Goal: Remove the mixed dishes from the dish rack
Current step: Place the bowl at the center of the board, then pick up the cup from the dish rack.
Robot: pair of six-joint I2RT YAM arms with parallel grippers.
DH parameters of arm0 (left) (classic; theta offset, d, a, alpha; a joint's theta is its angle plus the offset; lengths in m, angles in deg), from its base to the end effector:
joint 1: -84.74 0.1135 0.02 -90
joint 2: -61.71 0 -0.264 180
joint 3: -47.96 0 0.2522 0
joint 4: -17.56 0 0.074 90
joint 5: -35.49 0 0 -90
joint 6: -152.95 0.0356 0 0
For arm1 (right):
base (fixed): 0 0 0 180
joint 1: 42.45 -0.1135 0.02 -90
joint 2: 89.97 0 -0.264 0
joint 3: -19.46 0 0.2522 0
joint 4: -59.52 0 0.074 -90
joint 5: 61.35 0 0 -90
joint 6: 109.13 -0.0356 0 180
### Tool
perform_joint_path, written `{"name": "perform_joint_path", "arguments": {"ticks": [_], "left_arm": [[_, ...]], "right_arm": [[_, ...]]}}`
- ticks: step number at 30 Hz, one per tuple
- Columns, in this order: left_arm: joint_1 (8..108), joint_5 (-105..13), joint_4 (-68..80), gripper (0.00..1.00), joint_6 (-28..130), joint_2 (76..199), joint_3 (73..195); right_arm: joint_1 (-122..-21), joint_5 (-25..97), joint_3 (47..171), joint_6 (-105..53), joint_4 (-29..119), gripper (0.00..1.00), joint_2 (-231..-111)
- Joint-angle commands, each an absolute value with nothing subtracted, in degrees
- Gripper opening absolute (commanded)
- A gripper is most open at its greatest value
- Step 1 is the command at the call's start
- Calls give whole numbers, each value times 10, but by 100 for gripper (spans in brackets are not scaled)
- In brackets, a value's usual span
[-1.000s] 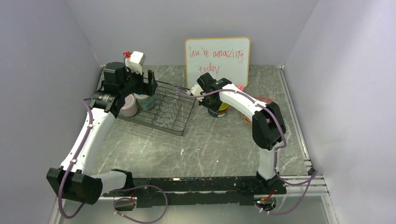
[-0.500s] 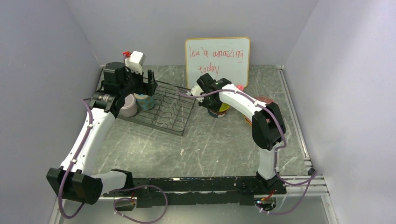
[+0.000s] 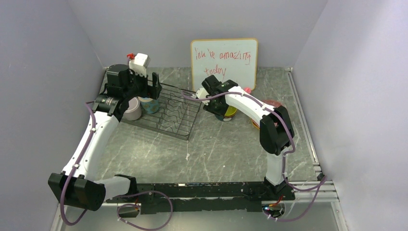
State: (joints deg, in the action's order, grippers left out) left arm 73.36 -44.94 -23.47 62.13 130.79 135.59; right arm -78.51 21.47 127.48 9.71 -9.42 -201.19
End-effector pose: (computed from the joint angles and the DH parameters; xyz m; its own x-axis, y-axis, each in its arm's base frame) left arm 0.2593 -0.0582 0.3986 -0.3797 0.0620 -0.9230 0.3398 0.9374 -0.0768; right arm 0.3267 0.2324 0.2415 -0.4072 -0.8885 -0.2113 -0.8556 0.4521 -0.2521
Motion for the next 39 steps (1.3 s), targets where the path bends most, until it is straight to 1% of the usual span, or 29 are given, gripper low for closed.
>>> {"name": "perform_joint_path", "arguments": {"ticks": [1, 8, 13, 17, 20, 21, 25, 30, 39], "left_arm": [[737, -459, -216, 94, 642, 1296, 1356], [738, -477, -214, 94, 651, 1309, 1353], [738, -502, -249, 94, 679, 1347, 1382], [739, -535, -291, 94, 700, 1398, 1414], [744, -544, -300, 94, 710, 1427, 1424], [746, -544, -301, 94, 713, 1436, 1426], [751, -557, -305, 95, 716, 1470, 1438], [765, -574, -316, 95, 723, 1518, 1462], [788, -546, -348, 95, 711, 1581, 1498]], "right_arm": [[-788, 206, 1298, 88, -107, 41, -1984], [-788, 217, 1300, 79, -103, 46, -1948], [-788, 243, 1268, 69, -69, 55, -1890], [-787, 257, 1212, 69, -31, 66, -1831], [-785, 264, 1165, 77, 5, 84, -1786], [-784, 270, 1149, 81, 16, 87, -1771], [-774, 302, 1087, 92, 56, 97, -1707], [-759, 342, 1033, 97, 77, 99, -1660], [-749, 352, 1007, 97, 84, 99, -1650]]}}
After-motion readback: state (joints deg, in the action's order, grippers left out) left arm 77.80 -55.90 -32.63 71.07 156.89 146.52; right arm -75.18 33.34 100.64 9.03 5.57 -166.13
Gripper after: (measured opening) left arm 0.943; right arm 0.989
